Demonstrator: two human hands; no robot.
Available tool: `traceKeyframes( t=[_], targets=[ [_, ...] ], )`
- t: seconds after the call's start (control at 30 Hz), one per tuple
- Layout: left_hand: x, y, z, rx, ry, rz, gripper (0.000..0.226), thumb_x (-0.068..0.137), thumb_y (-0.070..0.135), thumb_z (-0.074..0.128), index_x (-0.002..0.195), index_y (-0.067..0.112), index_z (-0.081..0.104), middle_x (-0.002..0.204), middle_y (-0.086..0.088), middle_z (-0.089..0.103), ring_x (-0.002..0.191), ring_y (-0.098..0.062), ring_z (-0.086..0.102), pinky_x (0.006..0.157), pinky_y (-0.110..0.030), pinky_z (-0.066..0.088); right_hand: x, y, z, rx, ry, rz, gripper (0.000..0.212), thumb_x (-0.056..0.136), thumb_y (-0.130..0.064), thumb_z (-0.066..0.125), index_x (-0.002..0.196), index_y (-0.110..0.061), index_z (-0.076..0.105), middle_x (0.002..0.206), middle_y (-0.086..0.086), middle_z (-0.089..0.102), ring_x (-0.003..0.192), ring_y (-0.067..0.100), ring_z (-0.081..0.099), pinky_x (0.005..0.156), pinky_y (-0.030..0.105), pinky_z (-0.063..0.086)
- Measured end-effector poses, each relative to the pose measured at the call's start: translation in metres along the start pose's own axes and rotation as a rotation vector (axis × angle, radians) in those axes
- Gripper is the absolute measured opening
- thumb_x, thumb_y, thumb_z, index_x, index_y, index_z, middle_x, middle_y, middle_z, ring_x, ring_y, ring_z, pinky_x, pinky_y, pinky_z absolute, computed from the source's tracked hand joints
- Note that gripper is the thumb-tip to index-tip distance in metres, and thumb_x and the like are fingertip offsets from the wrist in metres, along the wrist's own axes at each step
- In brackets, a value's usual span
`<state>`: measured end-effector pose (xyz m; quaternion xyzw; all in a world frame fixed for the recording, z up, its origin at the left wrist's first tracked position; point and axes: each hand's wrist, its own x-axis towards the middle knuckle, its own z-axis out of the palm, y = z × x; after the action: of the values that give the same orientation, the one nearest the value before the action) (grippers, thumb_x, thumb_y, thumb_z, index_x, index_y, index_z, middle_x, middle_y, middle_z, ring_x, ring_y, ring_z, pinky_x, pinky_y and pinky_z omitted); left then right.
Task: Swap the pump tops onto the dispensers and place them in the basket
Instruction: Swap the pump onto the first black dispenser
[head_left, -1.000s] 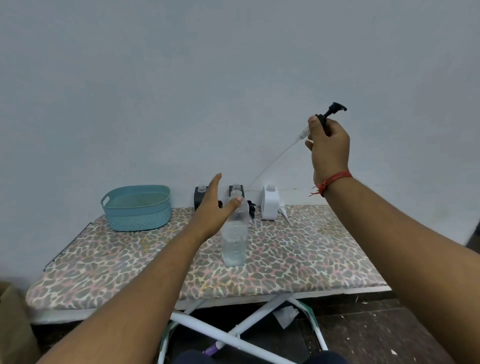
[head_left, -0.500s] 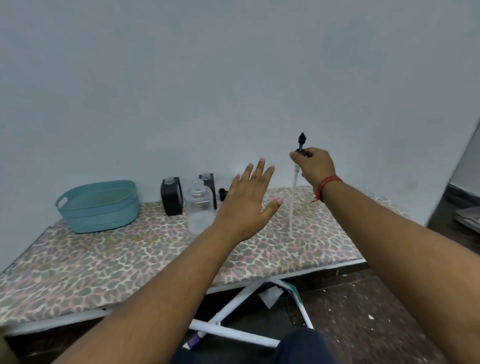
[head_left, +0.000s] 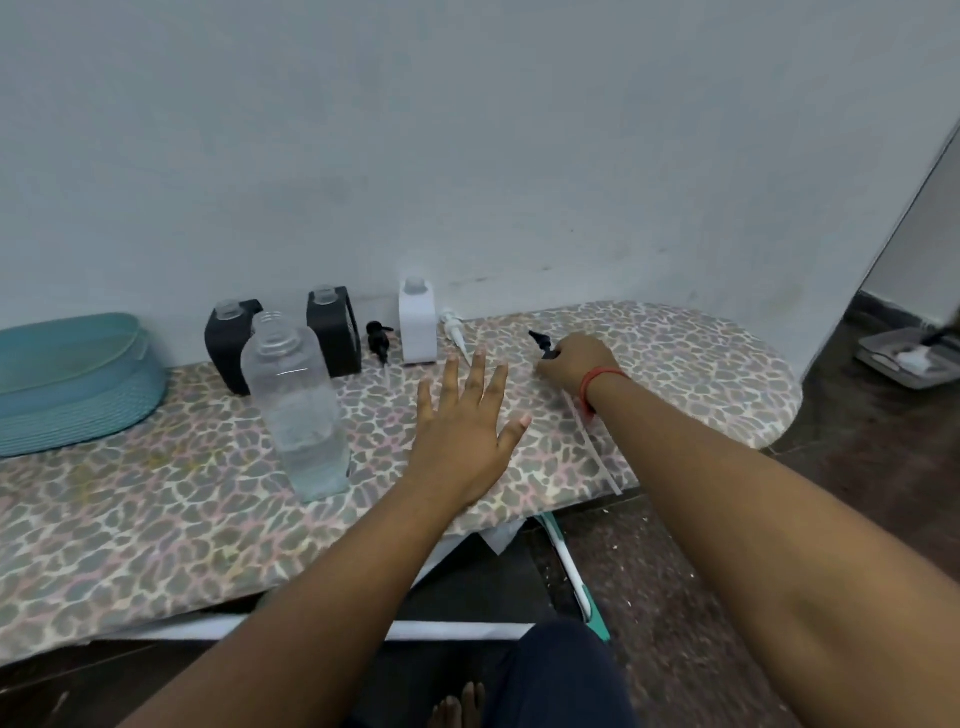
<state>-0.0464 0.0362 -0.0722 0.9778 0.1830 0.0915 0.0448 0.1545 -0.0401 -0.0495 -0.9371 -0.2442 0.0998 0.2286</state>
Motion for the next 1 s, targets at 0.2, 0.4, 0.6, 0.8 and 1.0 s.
traceKeyframes(
  t=[0.2, 0.4, 0.6, 0.8, 1.0],
  targets=[
    [0.005, 0.005, 0.015, 0.017, -0.067, -0.039, 0.074, 0.100, 0.068, 0.010, 0.161, 0.031, -0.010, 0.168, 0.001, -0.021, 0.153, -0.027, -0.026, 0.123, -0.059, -0.011, 0.007, 0.005, 0.014, -0.118, -0.007, -0.016, 0.033, 0.088, -0.043, 0.063, 0.090, -0.011, 0.070, 0.071, 0.004, 0.061, 0.065, 0.018, 0.058, 0.057, 0.028, 0.044],
    [-0.002, 0.002, 0.010, 0.021, -0.071, -0.056, 0.076, 0.099, 0.070, 0.007, 0.162, 0.032, -0.011, 0.168, 0.000, -0.021, 0.154, -0.028, -0.025, 0.123, -0.056, -0.013, -0.003, 0.004, 0.007, -0.127, 0.088, -0.021, 0.054, 0.087, -0.060, 0.061, 0.110, -0.011, 0.065, 0.121, 0.013, 0.060, 0.111, 0.033, 0.056, 0.086, 0.042, 0.054],
    [-0.019, 0.001, -0.018, 0.024, -0.038, -0.053, 0.074, 0.101, 0.068, 0.009, 0.162, 0.031, -0.010, 0.169, -0.002, -0.020, 0.153, -0.027, -0.025, 0.124, -0.055, -0.011, -0.037, -0.010, -0.013, -0.095, 0.239, -0.095, 0.059, 0.093, -0.057, 0.054, 0.132, -0.012, 0.054, 0.140, 0.010, 0.047, 0.129, 0.033, 0.043, 0.099, 0.048, 0.047],
    [-0.050, -0.002, -0.058, 0.039, 0.057, -0.041, 0.074, 0.101, 0.068, 0.011, 0.161, 0.030, -0.011, 0.169, -0.002, -0.021, 0.154, -0.027, -0.025, 0.125, -0.052, -0.009, -0.085, -0.045, -0.027, -0.095, 0.287, -0.204, 0.056, 0.094, -0.056, 0.052, 0.131, -0.014, 0.051, 0.135, 0.009, 0.048, 0.125, 0.032, 0.044, 0.096, 0.048, 0.048],
    [-0.098, -0.017, -0.106, 0.054, 0.177, -0.030, 0.073, 0.102, 0.065, 0.015, 0.162, 0.029, -0.006, 0.170, -0.003, -0.016, 0.155, -0.026, -0.021, 0.127, -0.051, -0.004, -0.138, -0.087, -0.031, -0.104, 0.328, -0.321, 0.060, 0.095, -0.058, 0.048, 0.135, -0.013, 0.047, 0.137, 0.010, 0.046, 0.124, 0.032, 0.046, 0.093, 0.046, 0.049]
  ],
)
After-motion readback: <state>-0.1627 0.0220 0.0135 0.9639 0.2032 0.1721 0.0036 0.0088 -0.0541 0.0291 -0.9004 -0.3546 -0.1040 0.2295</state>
